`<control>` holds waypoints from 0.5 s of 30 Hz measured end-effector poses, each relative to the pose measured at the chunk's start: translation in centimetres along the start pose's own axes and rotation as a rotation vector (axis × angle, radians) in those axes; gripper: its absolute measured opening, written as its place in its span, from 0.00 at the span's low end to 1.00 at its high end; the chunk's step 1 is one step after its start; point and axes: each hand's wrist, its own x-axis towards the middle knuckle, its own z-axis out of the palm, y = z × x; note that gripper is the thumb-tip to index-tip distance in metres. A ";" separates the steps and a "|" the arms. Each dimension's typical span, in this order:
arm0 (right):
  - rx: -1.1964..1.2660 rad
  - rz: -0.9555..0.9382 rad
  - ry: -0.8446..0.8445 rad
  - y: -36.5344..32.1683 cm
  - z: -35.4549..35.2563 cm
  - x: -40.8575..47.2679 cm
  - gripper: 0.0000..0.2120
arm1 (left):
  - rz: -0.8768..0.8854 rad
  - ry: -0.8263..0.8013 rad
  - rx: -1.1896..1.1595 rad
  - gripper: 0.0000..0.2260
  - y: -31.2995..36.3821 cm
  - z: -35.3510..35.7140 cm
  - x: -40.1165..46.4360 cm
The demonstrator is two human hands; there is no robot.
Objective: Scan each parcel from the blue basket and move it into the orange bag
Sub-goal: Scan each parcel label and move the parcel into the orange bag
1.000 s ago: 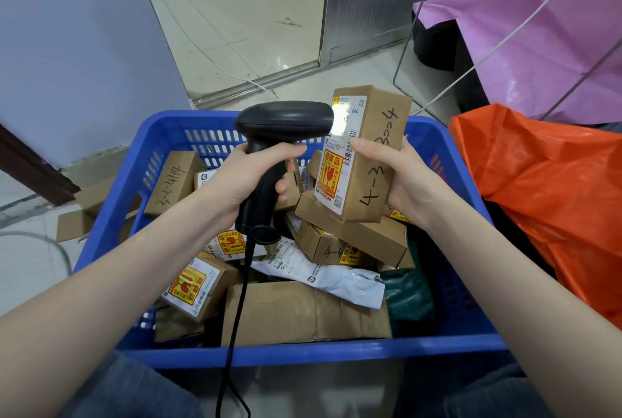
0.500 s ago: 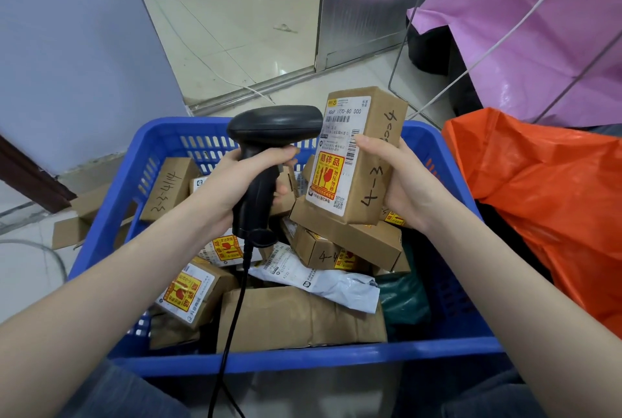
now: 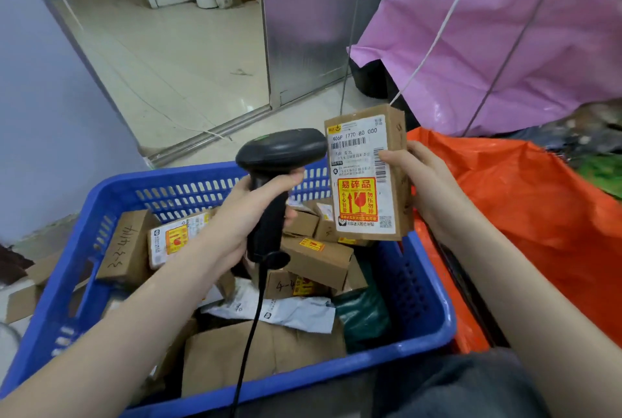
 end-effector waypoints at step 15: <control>-0.415 0.069 0.343 7.8 -15.6 -3.7 0.29 | -0.070 -0.173 0.227 0.06 -5.5 15.8 2.8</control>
